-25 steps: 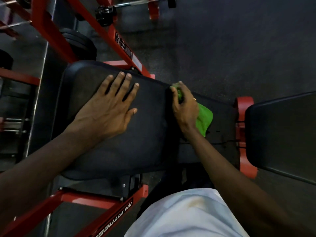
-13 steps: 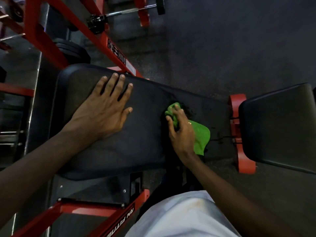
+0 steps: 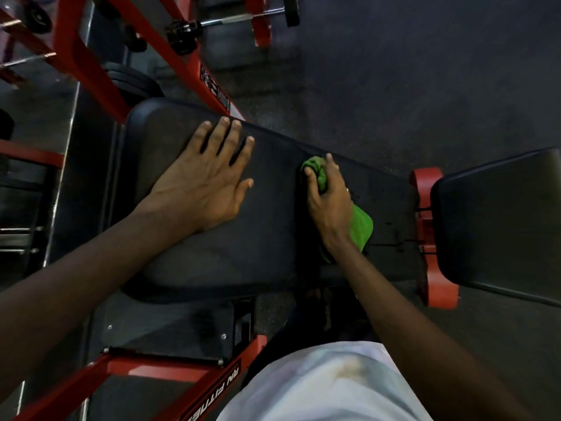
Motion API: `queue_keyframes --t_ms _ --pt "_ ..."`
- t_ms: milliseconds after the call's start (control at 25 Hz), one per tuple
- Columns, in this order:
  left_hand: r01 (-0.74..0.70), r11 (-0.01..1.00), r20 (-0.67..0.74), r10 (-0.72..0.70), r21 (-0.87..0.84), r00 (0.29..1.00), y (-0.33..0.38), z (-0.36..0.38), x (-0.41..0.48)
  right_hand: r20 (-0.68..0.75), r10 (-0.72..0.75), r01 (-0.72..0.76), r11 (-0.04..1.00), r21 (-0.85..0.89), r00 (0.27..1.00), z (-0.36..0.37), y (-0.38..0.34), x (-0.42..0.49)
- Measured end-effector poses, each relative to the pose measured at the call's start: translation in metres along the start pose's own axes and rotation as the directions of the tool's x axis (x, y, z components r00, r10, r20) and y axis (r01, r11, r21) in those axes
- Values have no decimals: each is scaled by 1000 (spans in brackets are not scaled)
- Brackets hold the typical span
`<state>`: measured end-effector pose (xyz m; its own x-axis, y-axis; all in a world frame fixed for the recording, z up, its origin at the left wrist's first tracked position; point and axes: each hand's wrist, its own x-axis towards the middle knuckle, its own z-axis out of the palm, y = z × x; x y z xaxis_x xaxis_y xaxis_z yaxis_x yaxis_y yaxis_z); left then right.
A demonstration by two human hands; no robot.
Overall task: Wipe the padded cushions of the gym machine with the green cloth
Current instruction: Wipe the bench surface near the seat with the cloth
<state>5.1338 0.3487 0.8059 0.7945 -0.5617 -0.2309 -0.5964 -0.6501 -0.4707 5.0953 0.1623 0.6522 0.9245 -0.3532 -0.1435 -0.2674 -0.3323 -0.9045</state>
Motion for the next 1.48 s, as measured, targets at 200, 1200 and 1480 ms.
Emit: queue_keyframes --t_ms 200,1200,1480 --pt "6 1000 -4 -6 -21 1000 2 -3 0 87 -210 210 978 1 974 -4 -20 -70" --pt "44 995 16 -43 -87 999 8 -7 6 164 -380 385 923 1 910 -7 -7 -101" --pt "-20 993 25 23 -114 999 12 -1 19 -63 173 -176 983 -48 983 -19 37 -18"
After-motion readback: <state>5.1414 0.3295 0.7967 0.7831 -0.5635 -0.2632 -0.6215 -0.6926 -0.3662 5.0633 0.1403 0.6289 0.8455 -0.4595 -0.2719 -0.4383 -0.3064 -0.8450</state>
